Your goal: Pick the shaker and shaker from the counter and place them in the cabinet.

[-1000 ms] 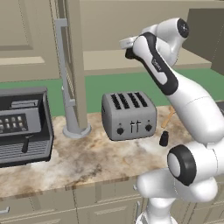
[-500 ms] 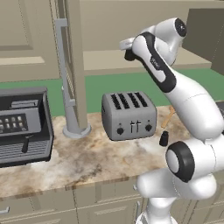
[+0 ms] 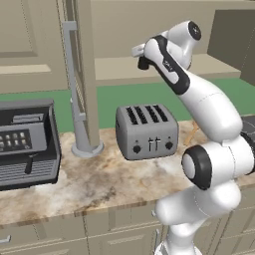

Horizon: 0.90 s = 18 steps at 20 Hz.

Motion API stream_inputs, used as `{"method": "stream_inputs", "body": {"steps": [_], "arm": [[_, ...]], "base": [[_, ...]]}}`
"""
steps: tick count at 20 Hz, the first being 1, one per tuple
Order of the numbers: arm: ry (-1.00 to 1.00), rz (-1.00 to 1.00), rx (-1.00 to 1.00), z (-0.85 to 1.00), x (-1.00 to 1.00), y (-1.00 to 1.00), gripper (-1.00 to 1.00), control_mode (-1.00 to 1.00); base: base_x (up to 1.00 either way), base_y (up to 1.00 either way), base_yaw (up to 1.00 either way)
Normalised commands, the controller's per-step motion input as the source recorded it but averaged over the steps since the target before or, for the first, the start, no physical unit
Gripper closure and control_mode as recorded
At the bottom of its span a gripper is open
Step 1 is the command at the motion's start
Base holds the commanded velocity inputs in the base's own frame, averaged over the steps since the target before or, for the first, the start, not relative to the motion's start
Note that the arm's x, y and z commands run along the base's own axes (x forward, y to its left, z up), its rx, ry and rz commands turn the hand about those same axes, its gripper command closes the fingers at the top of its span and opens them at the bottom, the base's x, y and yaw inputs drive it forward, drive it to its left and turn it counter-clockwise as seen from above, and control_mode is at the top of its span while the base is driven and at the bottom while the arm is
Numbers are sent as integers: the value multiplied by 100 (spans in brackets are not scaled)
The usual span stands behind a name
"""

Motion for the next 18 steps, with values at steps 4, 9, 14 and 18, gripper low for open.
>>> {"method": "stream_inputs", "body": {"steps": [4,9,14,18], "arm": [[3,0,4,-7,51,0,100,-100],[0,0,3,-2,19,-1,-100,-100],[1,0,0,0,1,0,-100,-100],[1,0,0,1,-14,0,-100,-100]], "base": [[0,0,0],[0,0,0],[0,0,0],[0,0,0]]}}
